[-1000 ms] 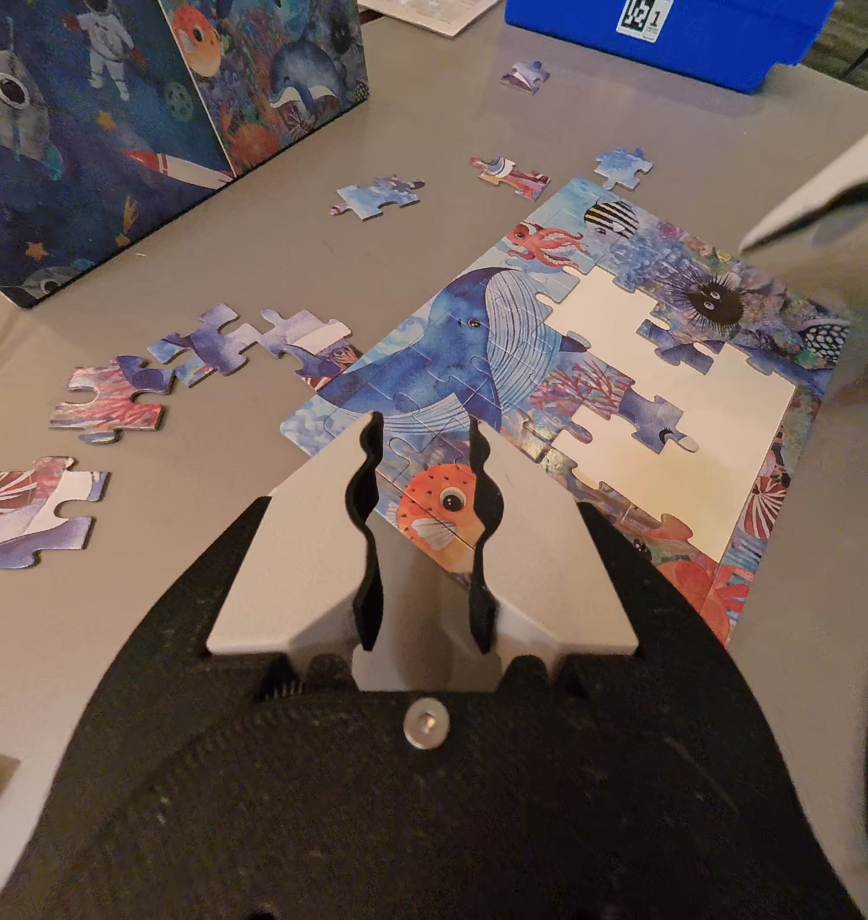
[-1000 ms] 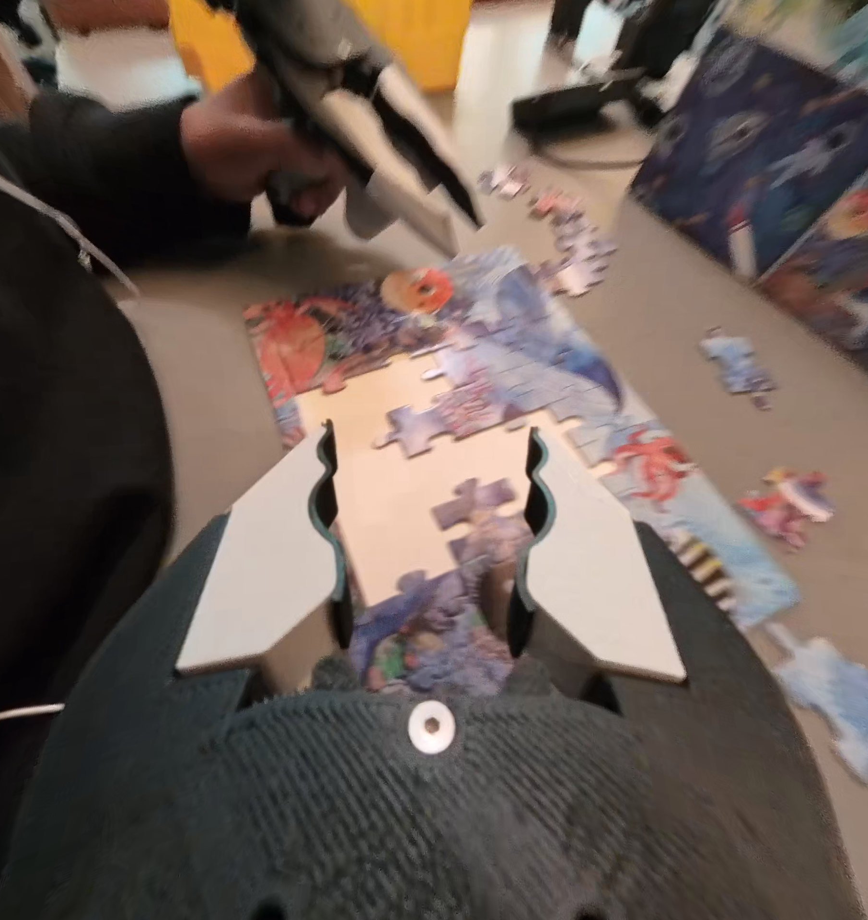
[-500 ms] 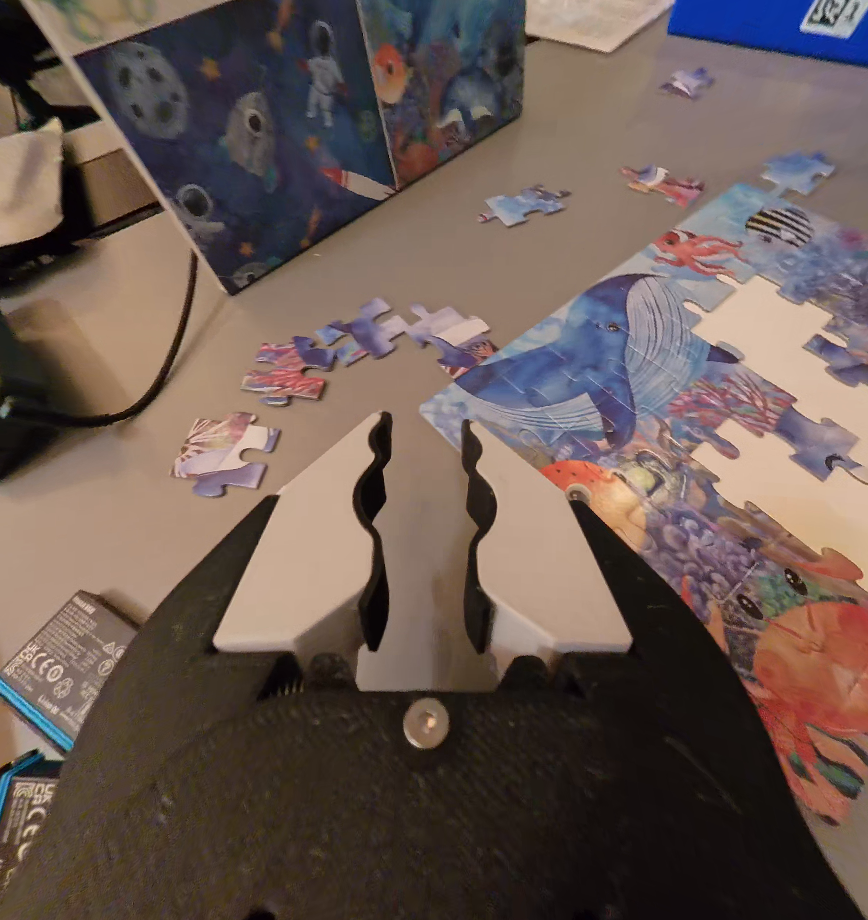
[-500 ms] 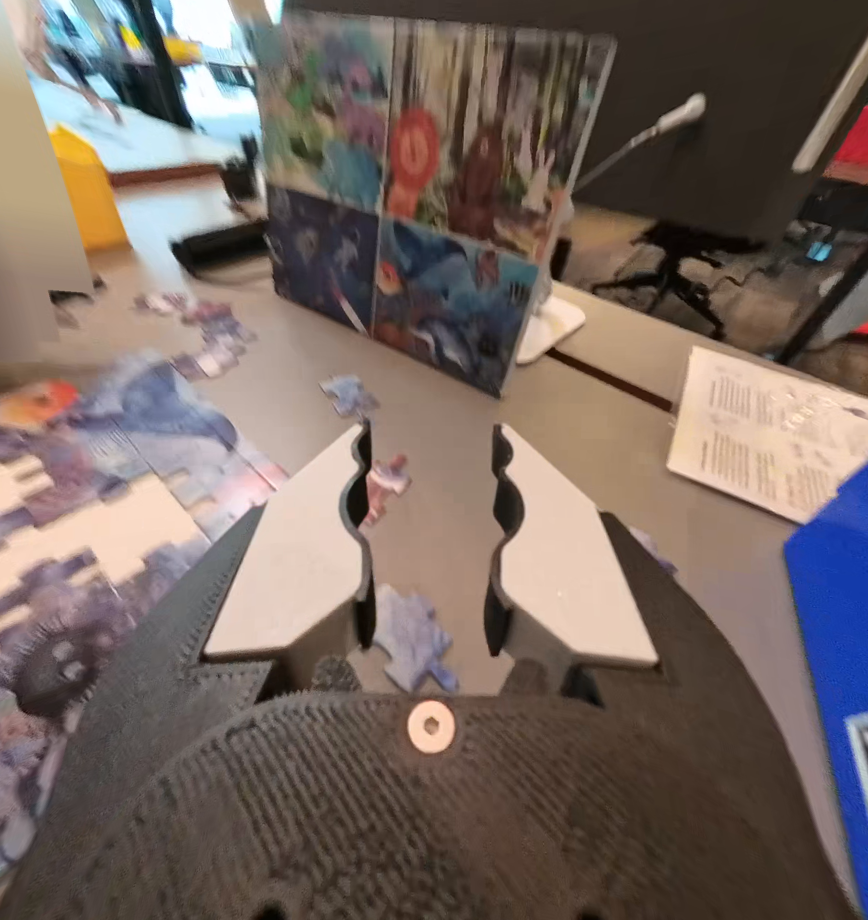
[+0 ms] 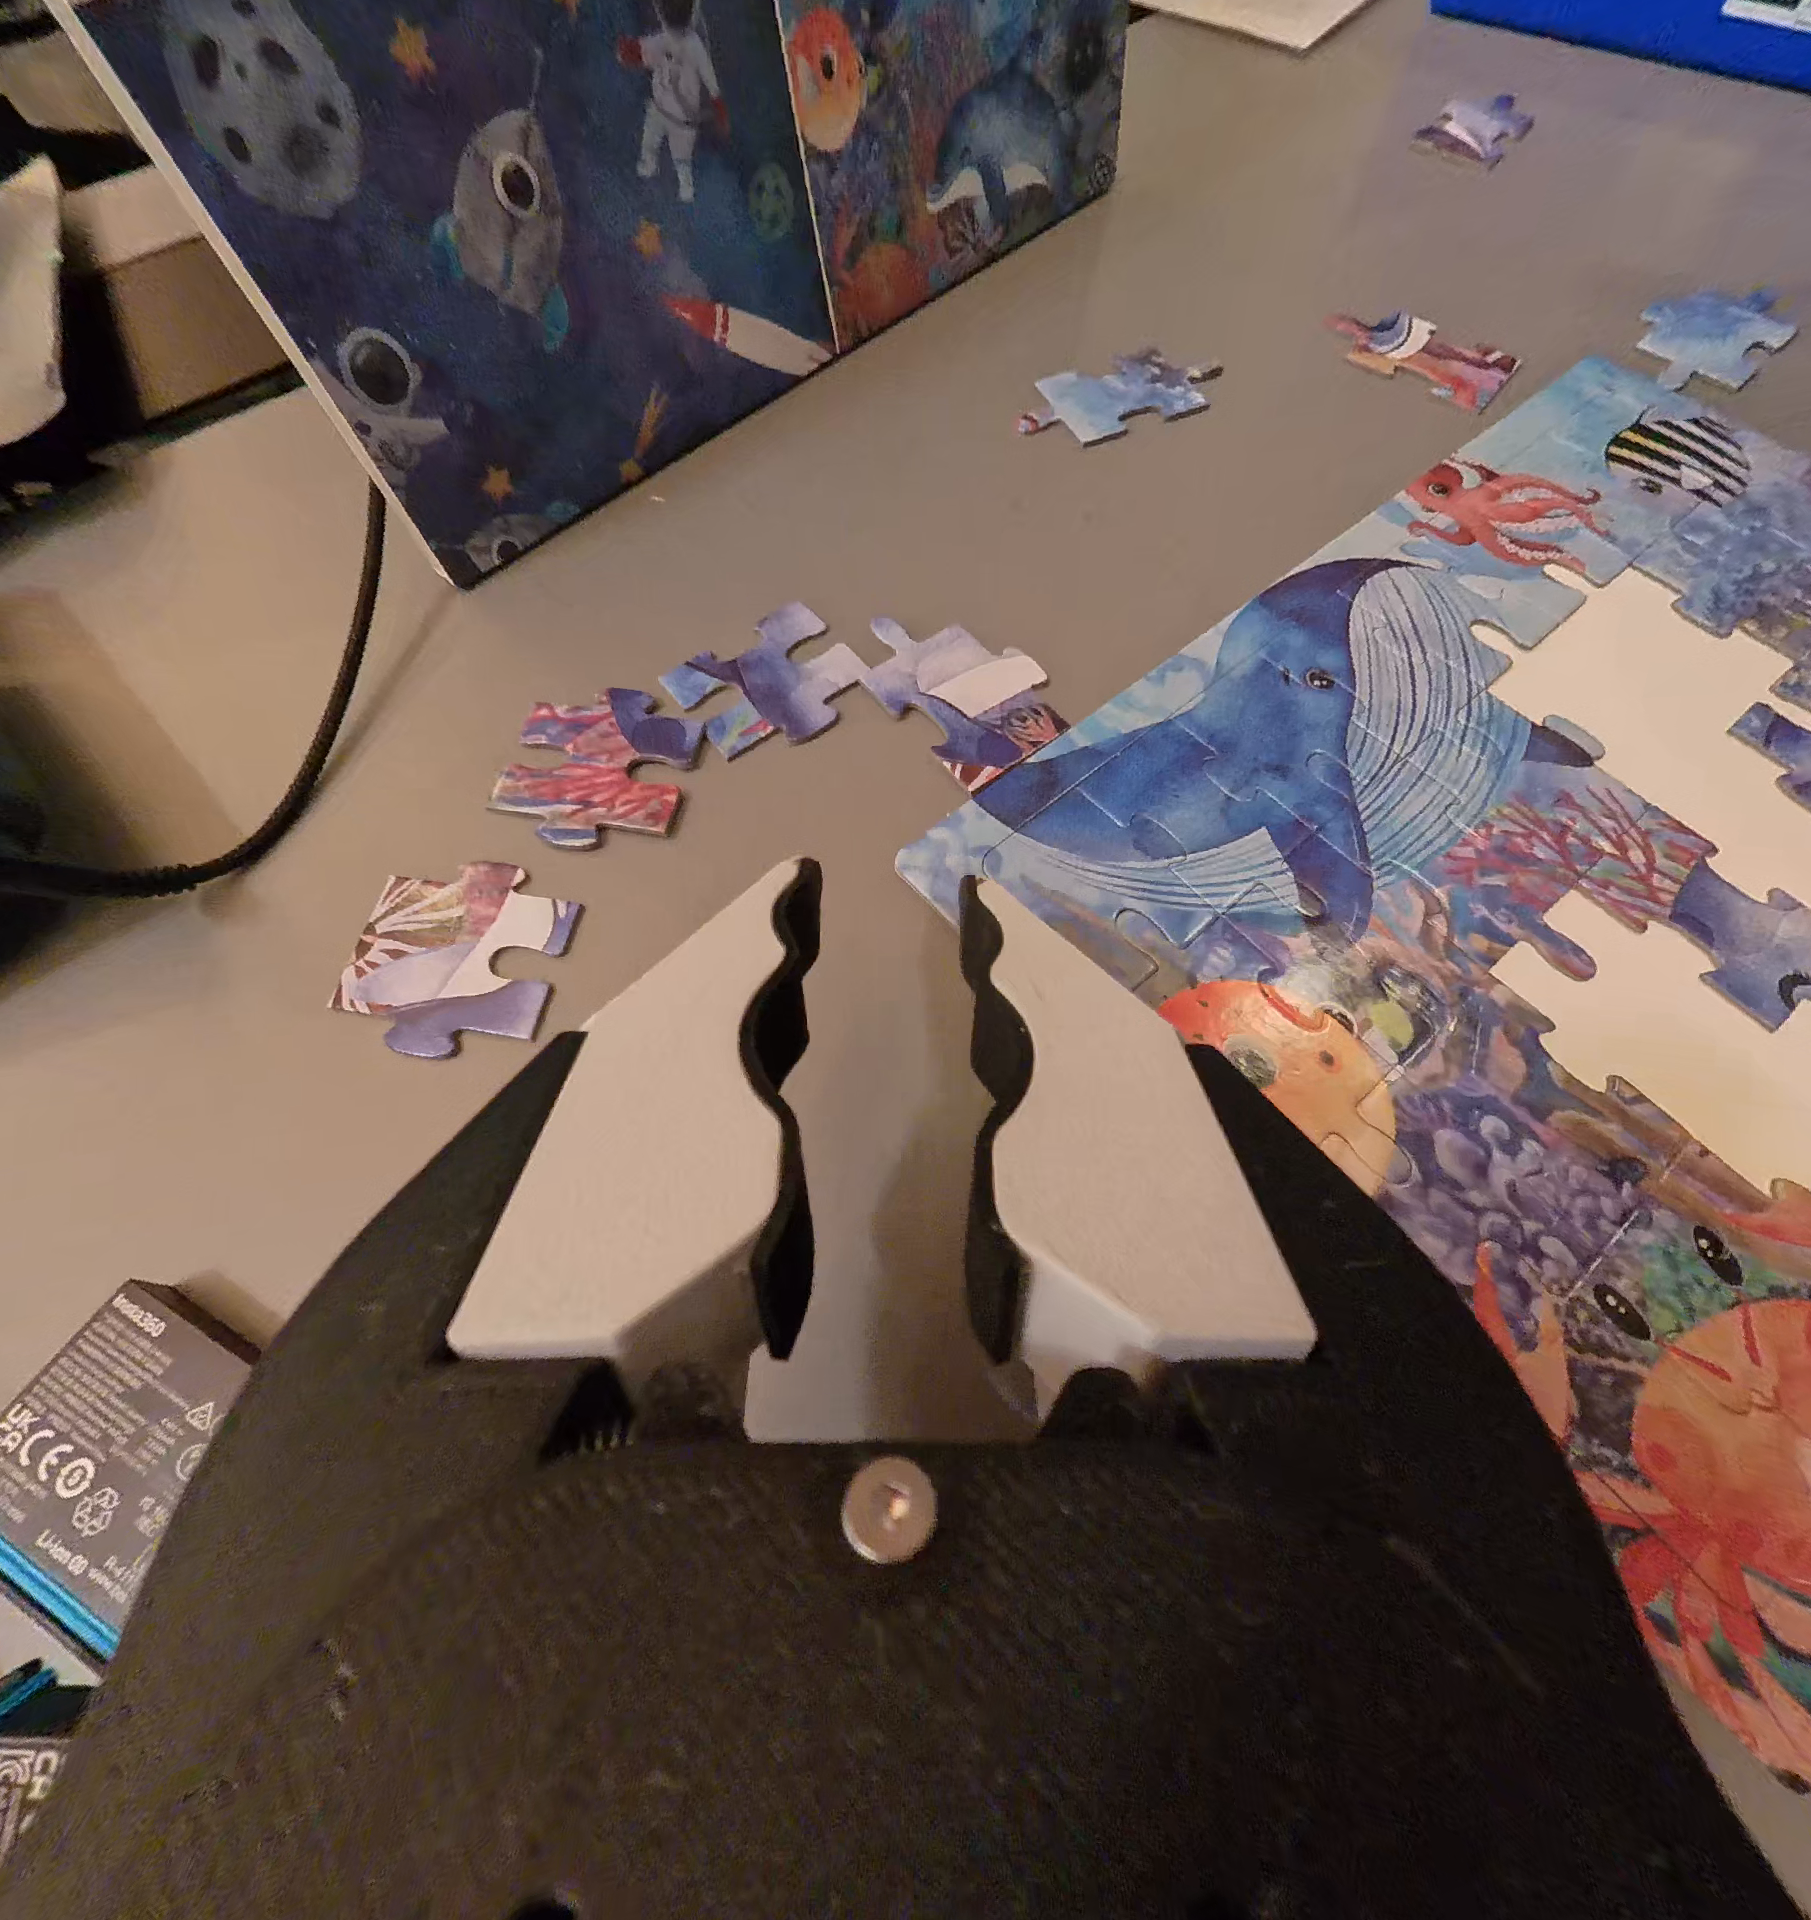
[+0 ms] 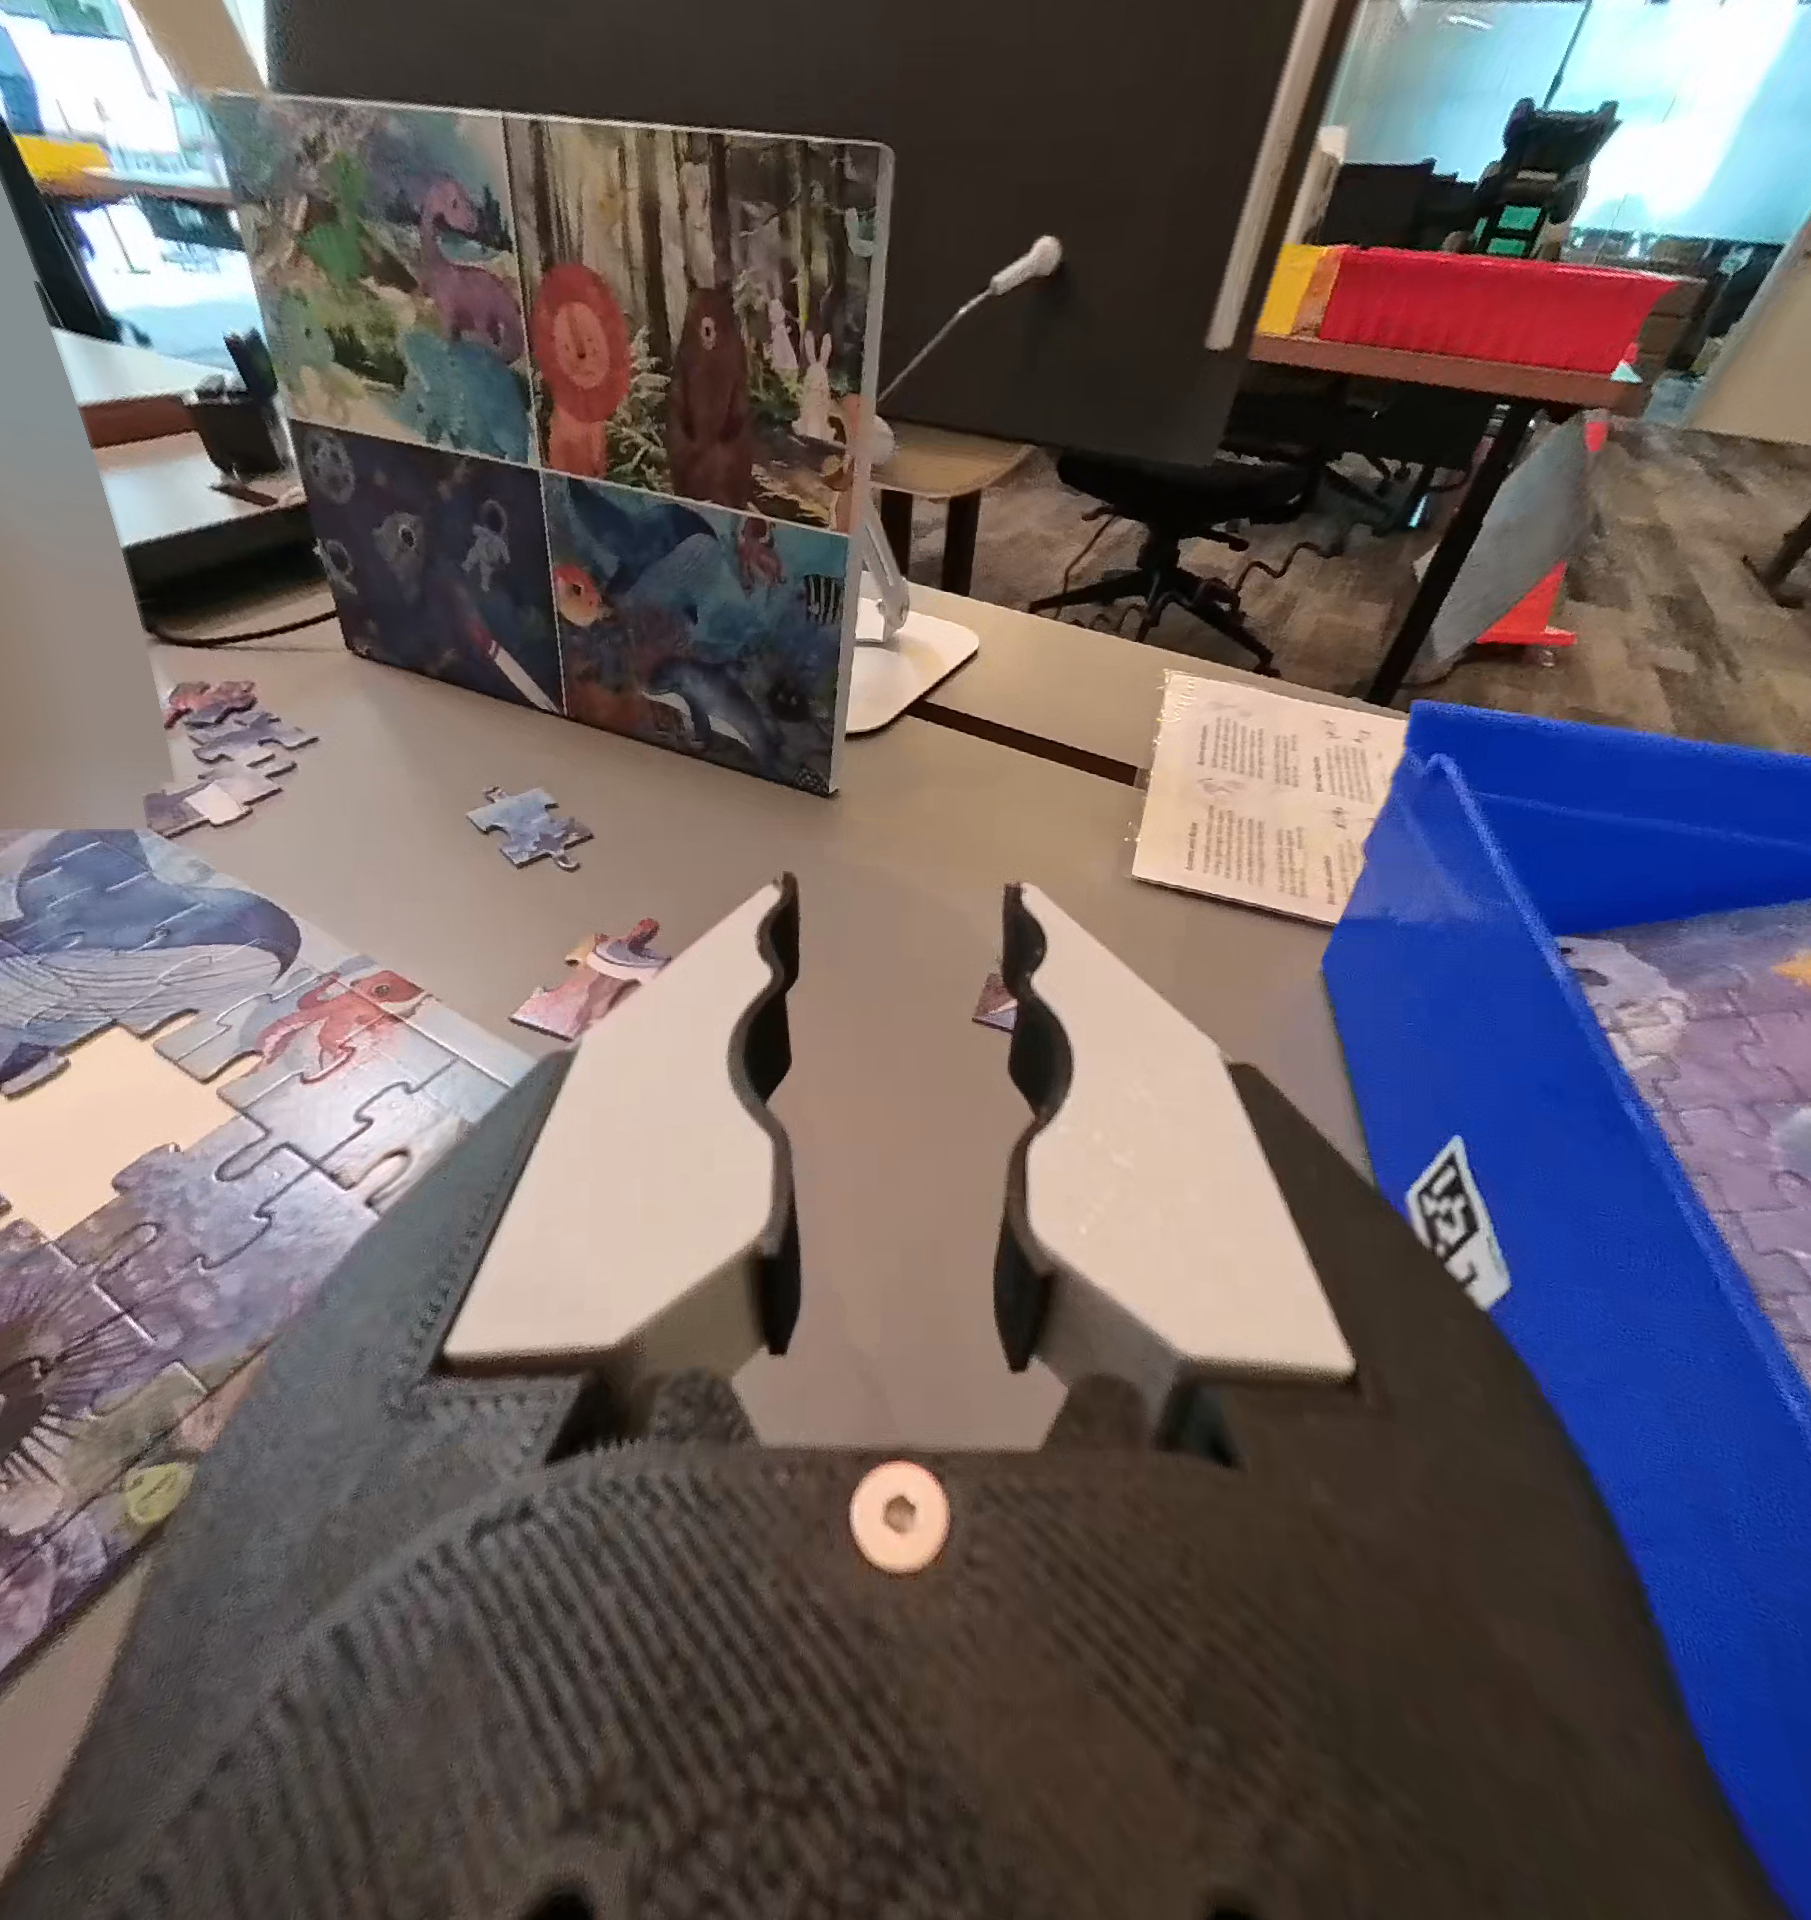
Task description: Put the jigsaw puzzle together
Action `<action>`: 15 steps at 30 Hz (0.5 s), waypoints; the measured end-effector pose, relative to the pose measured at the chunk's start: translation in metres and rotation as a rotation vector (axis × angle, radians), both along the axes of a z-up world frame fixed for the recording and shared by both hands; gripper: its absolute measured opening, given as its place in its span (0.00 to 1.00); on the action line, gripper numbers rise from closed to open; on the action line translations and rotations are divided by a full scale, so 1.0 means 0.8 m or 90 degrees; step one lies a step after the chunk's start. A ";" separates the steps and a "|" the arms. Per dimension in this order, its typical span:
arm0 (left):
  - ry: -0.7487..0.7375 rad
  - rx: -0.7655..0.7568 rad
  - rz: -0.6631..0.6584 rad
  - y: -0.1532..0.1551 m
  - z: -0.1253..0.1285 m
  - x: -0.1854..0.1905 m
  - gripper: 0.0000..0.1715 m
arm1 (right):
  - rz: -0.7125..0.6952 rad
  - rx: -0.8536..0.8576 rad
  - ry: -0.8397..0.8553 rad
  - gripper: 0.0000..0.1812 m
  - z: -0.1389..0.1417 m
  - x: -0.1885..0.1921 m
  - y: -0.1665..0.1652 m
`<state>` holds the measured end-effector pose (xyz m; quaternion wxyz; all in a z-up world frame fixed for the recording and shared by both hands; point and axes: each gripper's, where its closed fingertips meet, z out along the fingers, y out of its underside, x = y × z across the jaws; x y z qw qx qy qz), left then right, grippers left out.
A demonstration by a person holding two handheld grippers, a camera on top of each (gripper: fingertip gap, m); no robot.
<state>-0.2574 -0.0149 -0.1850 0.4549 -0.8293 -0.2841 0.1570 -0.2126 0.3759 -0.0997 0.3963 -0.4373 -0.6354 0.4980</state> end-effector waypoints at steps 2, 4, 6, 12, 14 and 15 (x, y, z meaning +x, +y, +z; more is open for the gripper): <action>-0.010 0.010 0.001 -0.001 0.000 -0.001 0.14 | 0.000 -0.032 0.001 0.21 0.000 -0.001 0.003; -0.015 0.021 0.005 -0.002 0.002 -0.002 0.15 | 0.003 -0.058 -0.004 0.20 -0.003 -0.002 0.005; -0.021 0.030 0.006 -0.003 0.003 -0.002 0.16 | 0.004 -0.070 -0.012 0.21 -0.008 -0.004 0.007; -0.029 0.026 0.002 -0.002 0.000 -0.002 0.17 | 0.006 -0.035 -0.081 0.28 -0.036 -0.008 0.005; -0.028 0.023 0.001 -0.002 0.000 -0.002 0.17 | 0.026 0.011 -0.197 0.33 -0.073 0.002 0.005; -0.027 0.021 0.001 -0.001 -0.001 -0.002 0.17 | 0.043 0.029 -0.243 0.36 -0.089 0.009 0.003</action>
